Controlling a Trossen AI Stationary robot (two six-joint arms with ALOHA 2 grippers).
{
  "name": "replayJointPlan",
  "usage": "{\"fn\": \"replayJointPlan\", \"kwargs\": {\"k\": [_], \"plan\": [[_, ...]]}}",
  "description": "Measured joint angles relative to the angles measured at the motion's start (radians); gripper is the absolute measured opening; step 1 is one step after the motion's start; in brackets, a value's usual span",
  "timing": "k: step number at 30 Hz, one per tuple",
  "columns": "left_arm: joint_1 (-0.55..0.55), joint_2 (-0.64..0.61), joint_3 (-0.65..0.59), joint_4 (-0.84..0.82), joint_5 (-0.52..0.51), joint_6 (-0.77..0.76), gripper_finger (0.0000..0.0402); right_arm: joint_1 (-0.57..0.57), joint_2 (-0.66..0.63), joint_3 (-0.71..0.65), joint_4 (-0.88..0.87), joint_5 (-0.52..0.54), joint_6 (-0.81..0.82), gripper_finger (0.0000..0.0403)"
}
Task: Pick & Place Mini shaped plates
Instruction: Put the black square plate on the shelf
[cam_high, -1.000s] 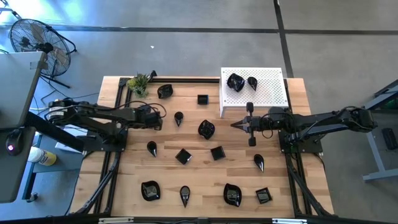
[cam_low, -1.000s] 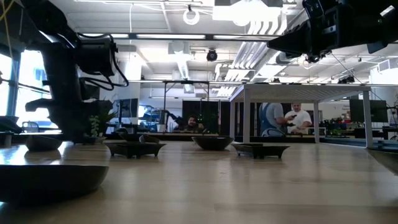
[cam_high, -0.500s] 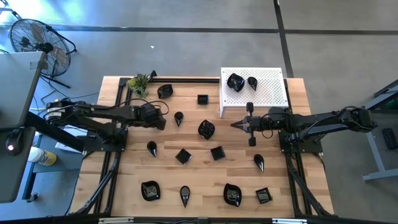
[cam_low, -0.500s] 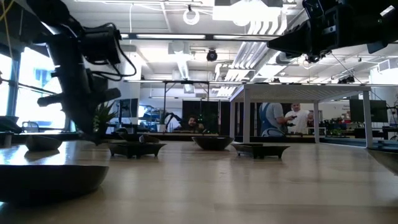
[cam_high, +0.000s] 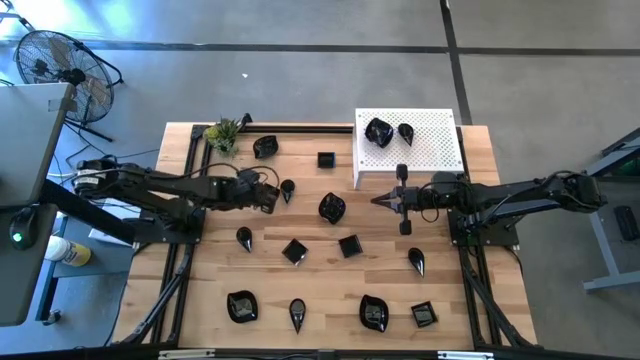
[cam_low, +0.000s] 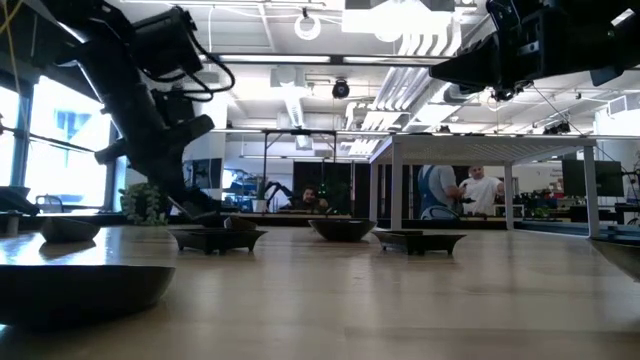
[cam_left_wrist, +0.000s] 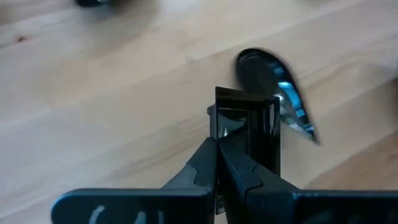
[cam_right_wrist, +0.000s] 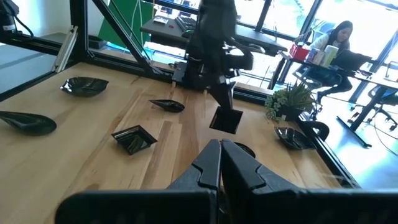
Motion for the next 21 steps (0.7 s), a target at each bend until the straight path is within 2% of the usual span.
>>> {"fn": "replayJointPlan", "kwargs": {"k": [6,11,21], "plan": [[-0.076,0.000,0.000,0.084,-0.112,-0.036,0.0003,0.000,0.000,0.000,0.000,0.022,0.019,0.0002],[-0.101,0.015,0.000,0.244,-0.204,-0.027,0.0003,0.000,0.004,0.000,-0.013,0.018,0.062,0.0001],[-0.099,0.142,0.001,0.677,-0.227,0.183,0.0003,0.000,0.057,0.036,-0.049,0.150,0.197,0.0001]]}}
